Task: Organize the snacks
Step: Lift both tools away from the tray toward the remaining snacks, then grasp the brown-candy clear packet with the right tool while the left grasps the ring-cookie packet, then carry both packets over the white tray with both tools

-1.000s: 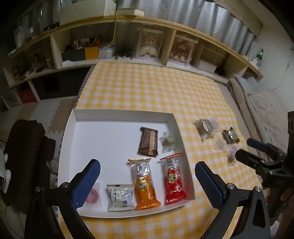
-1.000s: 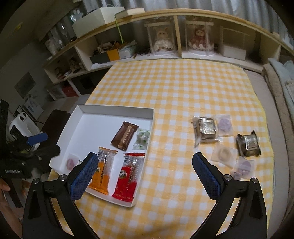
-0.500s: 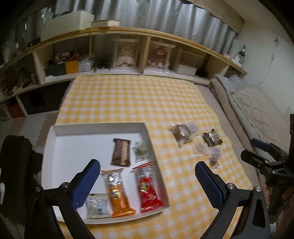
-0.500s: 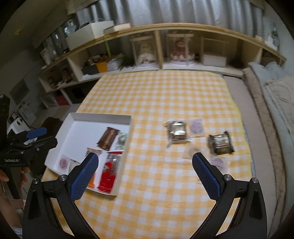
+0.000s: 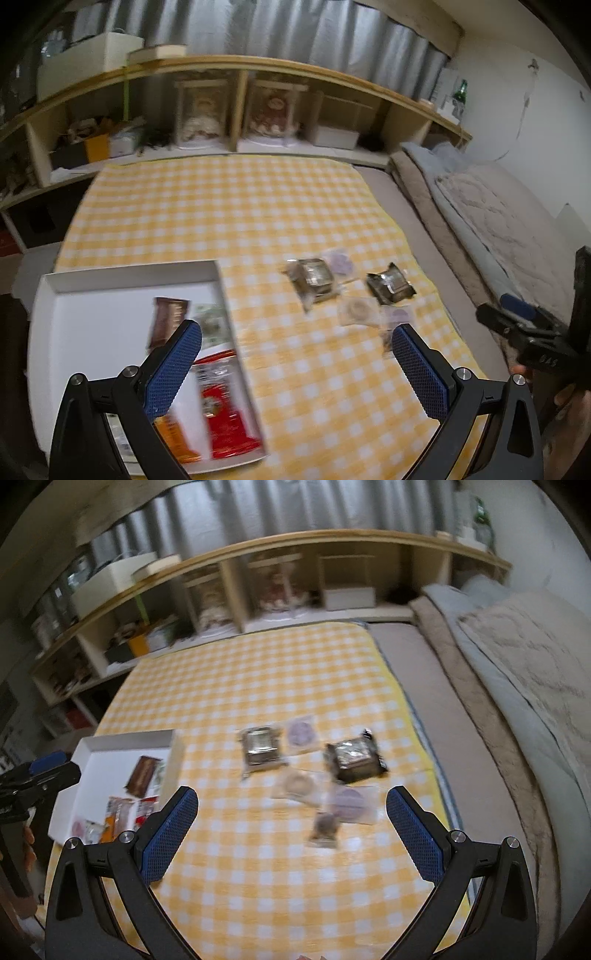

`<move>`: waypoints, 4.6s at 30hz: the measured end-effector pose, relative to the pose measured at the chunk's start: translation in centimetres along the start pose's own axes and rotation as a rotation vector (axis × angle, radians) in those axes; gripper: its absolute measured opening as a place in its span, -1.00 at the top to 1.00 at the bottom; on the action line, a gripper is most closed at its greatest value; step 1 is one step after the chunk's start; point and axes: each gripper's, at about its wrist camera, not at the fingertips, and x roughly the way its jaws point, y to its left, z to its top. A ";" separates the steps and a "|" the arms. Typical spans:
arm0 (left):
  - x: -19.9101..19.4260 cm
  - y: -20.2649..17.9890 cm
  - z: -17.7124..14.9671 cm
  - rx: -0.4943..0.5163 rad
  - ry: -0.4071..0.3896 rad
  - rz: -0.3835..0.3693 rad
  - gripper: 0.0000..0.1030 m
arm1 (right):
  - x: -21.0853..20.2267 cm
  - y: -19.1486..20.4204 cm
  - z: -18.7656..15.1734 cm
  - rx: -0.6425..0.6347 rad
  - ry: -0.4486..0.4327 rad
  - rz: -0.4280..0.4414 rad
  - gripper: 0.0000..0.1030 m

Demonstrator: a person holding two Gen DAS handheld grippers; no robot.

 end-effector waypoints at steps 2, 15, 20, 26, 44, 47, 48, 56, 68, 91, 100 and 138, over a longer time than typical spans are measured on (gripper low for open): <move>1.8 -1.2 0.7 0.015 0.012 -0.012 -1.00 | 0.5 -1.1 -0.2 0.016 0.005 -0.018 -1.00; 17.1 -6.5 4.8 -0.013 0.182 -0.139 -1.00 | 7.1 -5.6 -2.9 0.124 0.098 -0.021 -1.00; 24.2 -6.5 5.5 -0.095 0.301 -0.121 -0.95 | 9.6 -5.4 -3.7 0.133 0.167 0.004 -0.88; 31.2 -6.5 5.5 -0.129 0.404 -0.049 -0.87 | 12.6 -4.9 -4.4 0.140 0.262 0.024 -0.34; 41.1 -7.6 5.3 0.092 0.411 0.224 -0.88 | 16.8 -4.1 -6.3 0.087 0.432 0.031 0.36; 40.8 -7.3 4.7 0.121 0.423 0.205 -0.88 | 16.1 -4.3 -6.3 0.082 0.422 0.038 0.37; 40.7 -7.4 4.3 0.132 0.426 0.199 -0.88 | 15.8 -4.5 -6.1 0.086 0.415 0.041 0.38; 39.0 -8.0 1.4 0.160 0.454 0.109 -0.85 | 13.1 -7.2 -5.1 0.178 0.353 0.041 0.38; 33.5 -12.1 0.8 0.112 0.406 -0.115 -0.41 | 11.2 -10.0 -3.9 0.302 0.278 0.058 0.38; 31.9 -13.4 -0.9 0.115 0.397 -0.077 0.15 | 9.7 -10.5 -3.9 0.309 0.232 0.043 0.39; 22.0 -9.0 0.9 0.073 0.273 -0.095 0.15 | 7.7 -7.0 -3.5 0.252 0.183 0.050 0.39; -12.3 17.2 -2.9 -0.143 -0.022 0.198 0.14 | 6.4 25.2 0.4 -0.116 0.123 0.305 0.39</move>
